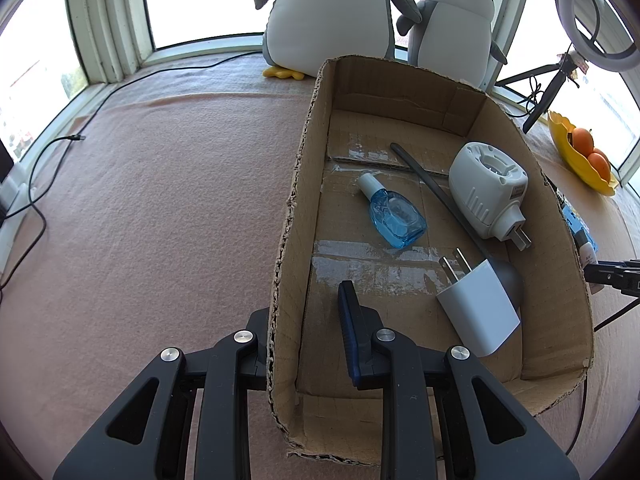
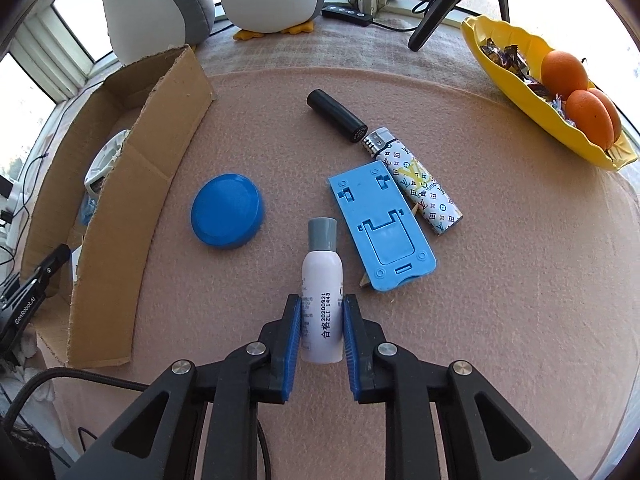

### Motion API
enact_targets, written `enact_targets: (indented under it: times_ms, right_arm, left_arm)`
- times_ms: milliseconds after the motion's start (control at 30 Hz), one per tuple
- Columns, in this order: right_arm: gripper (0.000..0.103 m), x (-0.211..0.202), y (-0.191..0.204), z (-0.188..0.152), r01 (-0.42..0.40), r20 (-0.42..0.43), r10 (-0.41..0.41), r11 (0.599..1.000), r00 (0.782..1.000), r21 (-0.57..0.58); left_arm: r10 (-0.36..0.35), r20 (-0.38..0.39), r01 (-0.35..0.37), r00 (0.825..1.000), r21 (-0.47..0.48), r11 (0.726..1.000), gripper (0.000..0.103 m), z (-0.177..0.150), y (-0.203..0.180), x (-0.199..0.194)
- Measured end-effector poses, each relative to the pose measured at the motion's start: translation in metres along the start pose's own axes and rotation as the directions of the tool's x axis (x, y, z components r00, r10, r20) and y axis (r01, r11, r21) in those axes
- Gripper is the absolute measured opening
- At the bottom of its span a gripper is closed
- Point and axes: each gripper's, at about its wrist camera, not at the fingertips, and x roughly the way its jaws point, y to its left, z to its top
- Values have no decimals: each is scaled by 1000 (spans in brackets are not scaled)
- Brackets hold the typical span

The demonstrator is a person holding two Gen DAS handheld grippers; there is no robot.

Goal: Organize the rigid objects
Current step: 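Carry the white bottle into the box and release it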

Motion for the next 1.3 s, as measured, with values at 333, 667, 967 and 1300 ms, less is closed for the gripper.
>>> enact_targets:
  times_ms: [333, 667, 967, 1300]
  right_arm:
    - [18, -51, 28, 11, -28, 118, 33, 999, 992, -40]
    - [18, -64, 79, 43, -90, 174, 111, 989, 978, -120]
    - [18, -55, 107, 60, -132, 178, 157, 980, 971, -148]
    - [18, -41, 126, 85, -83, 194, 119, 980, 974, -182]
  left_arm:
    - [0, 0, 0, 1000, 0, 1000, 22, 0, 0, 0]
    - [0, 0, 0, 1000, 0, 1000, 22, 0, 0, 0]
    - [0, -1, 0, 1000, -1, 1000, 22, 0, 0, 0]
    - [-1, -1, 1, 1000, -1, 1000, 22, 0, 0, 1]
